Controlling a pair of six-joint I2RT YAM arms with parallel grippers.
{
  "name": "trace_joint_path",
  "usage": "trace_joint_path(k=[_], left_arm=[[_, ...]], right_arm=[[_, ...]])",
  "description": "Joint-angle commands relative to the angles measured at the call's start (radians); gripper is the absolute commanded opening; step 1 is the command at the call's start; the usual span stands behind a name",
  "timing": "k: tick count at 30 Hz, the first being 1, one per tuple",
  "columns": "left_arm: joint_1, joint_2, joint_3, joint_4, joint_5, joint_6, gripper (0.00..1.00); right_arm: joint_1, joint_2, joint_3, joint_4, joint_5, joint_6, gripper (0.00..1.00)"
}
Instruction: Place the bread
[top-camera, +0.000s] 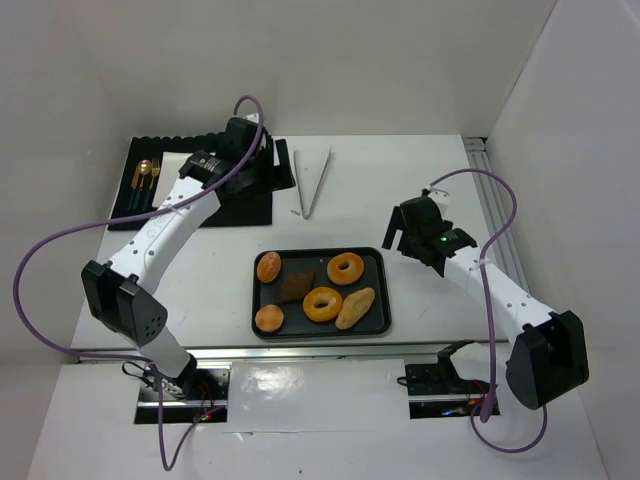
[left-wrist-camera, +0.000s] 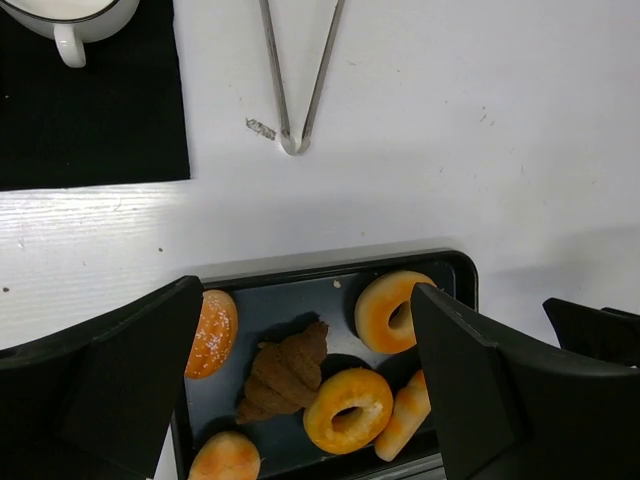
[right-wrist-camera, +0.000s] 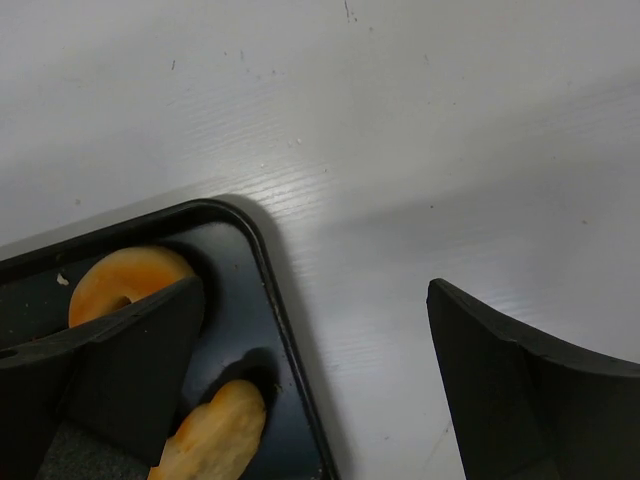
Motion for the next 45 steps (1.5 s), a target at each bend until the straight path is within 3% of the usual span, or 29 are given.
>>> trace_joint_path(k=[1, 5, 12, 18, 28, 45], left_arm=[[0.005, 0.003, 0.055, 0.001, -0.017, 0.02, 0.98], [0.005, 0.003, 0.055, 0.013, -0.092, 0.02, 0.98], [-0.044, 0.134, 0.149, -0.008, -0.16, 0.244, 0.99], [-0.044, 0.376, 0.34, -0.092, -0.124, 0.224, 0.99], [-0.023, 0.735, 0.518, -0.042, -0.035, 0.132, 0.99], [0.028, 1.051, 0.818, 0.004, -0.103, 0.158, 0.96]], right_arm=[[0.0, -0.022, -0.009, 0.012, 0.041, 0.012, 0.99], [0.0, -0.022, -0.009, 0.012, 0.041, 0.012, 0.99], [0.0, -0.022, 0.01, -0.01, 0.053, 0.012, 0.99], [0.0, -0.05, -0.009, 0.002, 0.053, 0.012, 0.99], [0.0, 0.01, 0.024, 0.013, 0.048, 0.012, 0.99], [0.0, 0.039, 0.054, -0.001, 0.082, -0.029, 0.99]])
